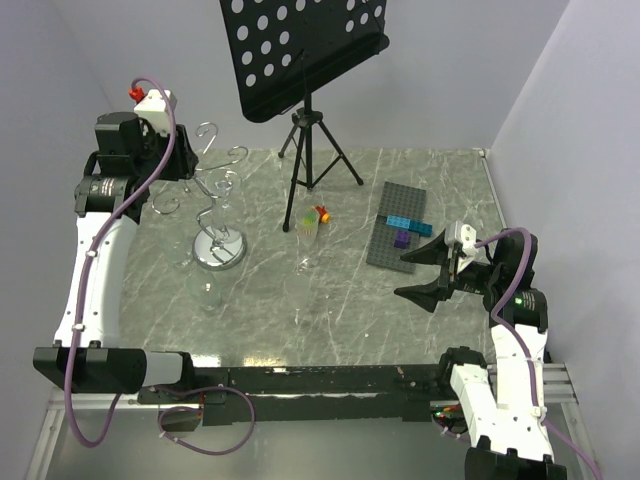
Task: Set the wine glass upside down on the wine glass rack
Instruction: Pick up the wine glass at the center of the board.
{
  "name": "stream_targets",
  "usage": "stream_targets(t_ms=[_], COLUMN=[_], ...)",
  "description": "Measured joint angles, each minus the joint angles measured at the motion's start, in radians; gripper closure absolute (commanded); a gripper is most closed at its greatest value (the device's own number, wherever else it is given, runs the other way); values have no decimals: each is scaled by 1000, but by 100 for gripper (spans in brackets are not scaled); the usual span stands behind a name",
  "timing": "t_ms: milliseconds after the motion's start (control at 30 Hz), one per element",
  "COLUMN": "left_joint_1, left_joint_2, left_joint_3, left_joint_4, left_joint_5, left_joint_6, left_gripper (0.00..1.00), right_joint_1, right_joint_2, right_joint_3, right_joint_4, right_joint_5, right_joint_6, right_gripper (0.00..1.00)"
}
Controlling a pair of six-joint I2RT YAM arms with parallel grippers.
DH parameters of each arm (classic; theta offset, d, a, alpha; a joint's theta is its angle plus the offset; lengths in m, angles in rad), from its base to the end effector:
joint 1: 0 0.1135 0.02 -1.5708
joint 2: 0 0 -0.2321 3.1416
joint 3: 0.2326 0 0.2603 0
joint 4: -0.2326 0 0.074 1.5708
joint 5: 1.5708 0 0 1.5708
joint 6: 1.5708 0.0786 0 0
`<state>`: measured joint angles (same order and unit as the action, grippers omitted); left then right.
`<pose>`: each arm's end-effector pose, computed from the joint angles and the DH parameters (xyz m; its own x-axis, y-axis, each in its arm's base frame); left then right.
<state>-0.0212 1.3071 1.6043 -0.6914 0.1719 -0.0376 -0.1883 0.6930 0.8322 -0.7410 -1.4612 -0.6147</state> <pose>0.3236 -0.0203 0.4110 -0.3904 -0.0288 -0.9202 0.1642 0.9813 -0.1004 0.1640 0.0483 0.3096 -0.0019 -0.0638 -0.9980 -0.9615 0.2742 -0.0157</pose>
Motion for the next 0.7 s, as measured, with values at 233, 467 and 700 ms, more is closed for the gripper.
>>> stream_targets(t_ms=[233, 467, 700], left_joint_1=[0, 0, 3], left_joint_2=[-1, -51, -159], left_joint_3=[0, -30, -48], left_joint_4=[0, 32, 88], left_joint_5=[6, 9, 22], left_joint_6=[-5, -37, -121], left_gripper=[36, 9, 3], right_joint_1=[0, 0, -15], right_joint_2=[0, 10, 72], right_joint_3=[0, 0, 40], right_joint_4=[0, -8, -102], right_joint_5=[0, 0, 1], right_joint_6=[0, -11, -93], right_gripper=[17, 17, 17])
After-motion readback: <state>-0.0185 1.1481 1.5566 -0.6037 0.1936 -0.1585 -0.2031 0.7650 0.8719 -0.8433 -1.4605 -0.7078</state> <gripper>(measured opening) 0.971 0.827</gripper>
